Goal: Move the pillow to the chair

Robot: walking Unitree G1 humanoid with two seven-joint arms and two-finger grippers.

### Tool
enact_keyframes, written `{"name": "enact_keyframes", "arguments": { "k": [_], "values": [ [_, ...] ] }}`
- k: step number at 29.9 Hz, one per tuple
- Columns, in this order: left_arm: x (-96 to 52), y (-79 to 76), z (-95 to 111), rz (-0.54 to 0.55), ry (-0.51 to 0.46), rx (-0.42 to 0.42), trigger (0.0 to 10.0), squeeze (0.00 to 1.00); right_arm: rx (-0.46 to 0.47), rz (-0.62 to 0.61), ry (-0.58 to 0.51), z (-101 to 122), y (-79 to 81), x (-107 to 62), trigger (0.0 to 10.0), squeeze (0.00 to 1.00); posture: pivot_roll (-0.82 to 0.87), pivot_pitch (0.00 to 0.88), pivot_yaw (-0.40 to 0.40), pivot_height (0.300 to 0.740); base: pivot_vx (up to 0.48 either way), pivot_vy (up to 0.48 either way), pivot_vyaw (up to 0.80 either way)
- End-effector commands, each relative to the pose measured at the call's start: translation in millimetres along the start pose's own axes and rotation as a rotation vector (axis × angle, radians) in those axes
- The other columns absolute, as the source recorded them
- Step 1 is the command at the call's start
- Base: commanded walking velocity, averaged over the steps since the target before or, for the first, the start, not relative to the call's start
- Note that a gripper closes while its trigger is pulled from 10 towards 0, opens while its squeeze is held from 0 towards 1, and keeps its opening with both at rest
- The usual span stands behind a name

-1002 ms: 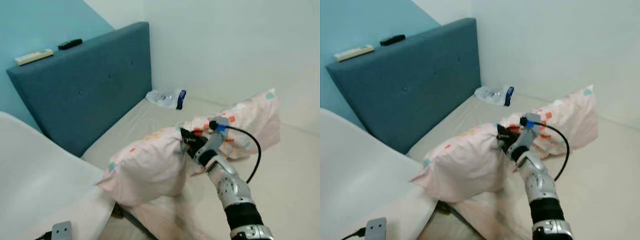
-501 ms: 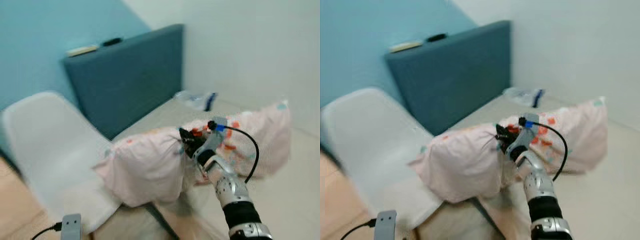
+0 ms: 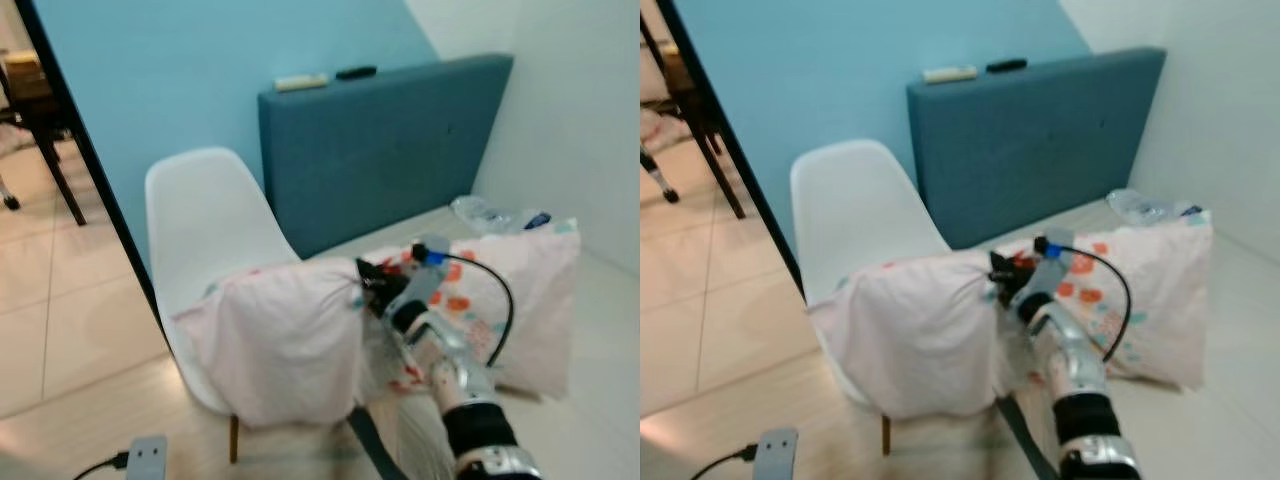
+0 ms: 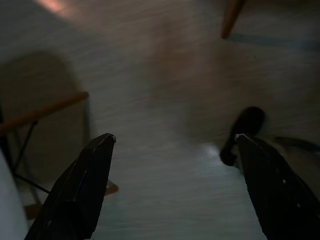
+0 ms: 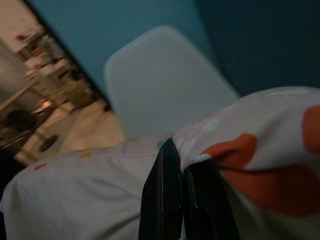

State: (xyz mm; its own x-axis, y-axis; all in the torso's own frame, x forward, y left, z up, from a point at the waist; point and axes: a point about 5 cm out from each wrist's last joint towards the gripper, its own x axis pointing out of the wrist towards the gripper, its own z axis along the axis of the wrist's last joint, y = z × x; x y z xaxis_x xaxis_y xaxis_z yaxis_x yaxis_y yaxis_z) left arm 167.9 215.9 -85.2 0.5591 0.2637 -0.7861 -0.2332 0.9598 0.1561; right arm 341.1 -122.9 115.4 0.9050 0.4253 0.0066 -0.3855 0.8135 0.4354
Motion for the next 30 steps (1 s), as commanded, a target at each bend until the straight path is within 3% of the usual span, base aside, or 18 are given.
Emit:
{"name": "enact_keyframes", "arguments": {
  "k": [1, 7, 20, 30],
  "values": [
    [0.1, 0.7, 0, -0.006, -0.003, 0.018, 10.0, 0.00, -0.030, 0.046, -0.082, 19, 6.9, 4.4, 10.0, 0.00, 0.05, 0.000, -0.022, 0.740, 0.000, 0.000, 0.77],
    [0.4, -3.1, 3, -0.025, -0.015, 0.008, 10.0, 0.00, -0.033, 0.090, -0.074, 17, 14.4, 6.4, 10.0, 0.00, 0.05, 0.000, -0.025, 0.740, 0.000, 0.000, 0.77],
    [1.7, -32.1, 36, -0.158, -0.129, -0.073, 10.0, 0.00, 0.002, 0.239, -0.034, 2, 45.2, 12.5, 10.0, 0.00, 0.06, 0.000, -0.041, 0.740, 0.000, 0.000, 0.77],
    [0.9, -40.5, 47, -0.183, -0.179, -0.028, 10.0, 0.00, 0.002, 0.290, -0.003, -6, 54.6, 15.4, 10.0, 0.00, 0.06, 0.000, -0.041, 0.740, 0.000, 0.000, 0.77]
  ]
}}
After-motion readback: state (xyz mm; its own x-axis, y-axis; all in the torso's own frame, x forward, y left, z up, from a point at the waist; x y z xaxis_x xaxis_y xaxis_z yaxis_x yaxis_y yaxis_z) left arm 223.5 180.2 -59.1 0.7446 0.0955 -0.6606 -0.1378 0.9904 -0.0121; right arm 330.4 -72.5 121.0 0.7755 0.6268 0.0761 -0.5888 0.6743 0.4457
